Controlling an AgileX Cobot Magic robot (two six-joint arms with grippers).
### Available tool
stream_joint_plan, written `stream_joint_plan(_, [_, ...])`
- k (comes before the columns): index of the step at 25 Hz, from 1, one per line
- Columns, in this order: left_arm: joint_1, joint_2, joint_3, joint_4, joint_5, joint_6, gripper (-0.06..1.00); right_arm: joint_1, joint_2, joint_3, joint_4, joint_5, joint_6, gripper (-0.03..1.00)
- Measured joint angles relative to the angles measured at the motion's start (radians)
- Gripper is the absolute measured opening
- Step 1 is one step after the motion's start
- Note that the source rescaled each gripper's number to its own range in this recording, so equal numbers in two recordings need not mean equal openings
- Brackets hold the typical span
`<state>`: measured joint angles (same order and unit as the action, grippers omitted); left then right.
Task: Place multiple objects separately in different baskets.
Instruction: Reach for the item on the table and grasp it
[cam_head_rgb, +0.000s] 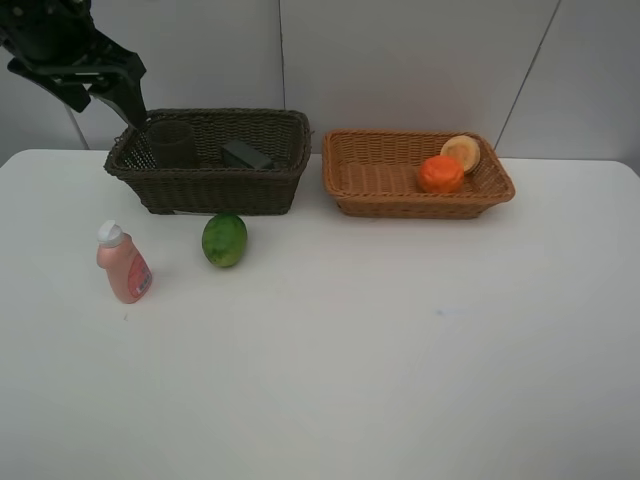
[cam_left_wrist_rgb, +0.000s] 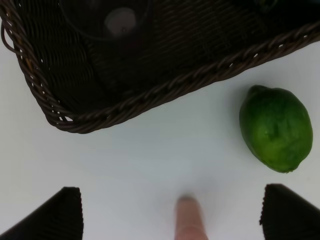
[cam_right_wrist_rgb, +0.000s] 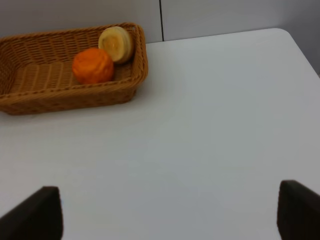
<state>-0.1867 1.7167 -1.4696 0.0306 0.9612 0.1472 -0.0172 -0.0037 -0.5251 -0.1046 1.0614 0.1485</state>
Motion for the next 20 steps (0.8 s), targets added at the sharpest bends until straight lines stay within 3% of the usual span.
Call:
stream_joint_plan(6, [0.000, 0.000, 0.000, -0.055, 0.034, -0.025, 0.95, 0.000, 0.000, 0.000, 0.000, 0.000, 0.000, 0.94])
stream_joint_plan(20, [0.000, 0.000, 0.000, -0.055, 0.079, -0.035, 0.95, 0.000, 0.000, 0.000, 0.000, 0.000, 0.000, 0.94])
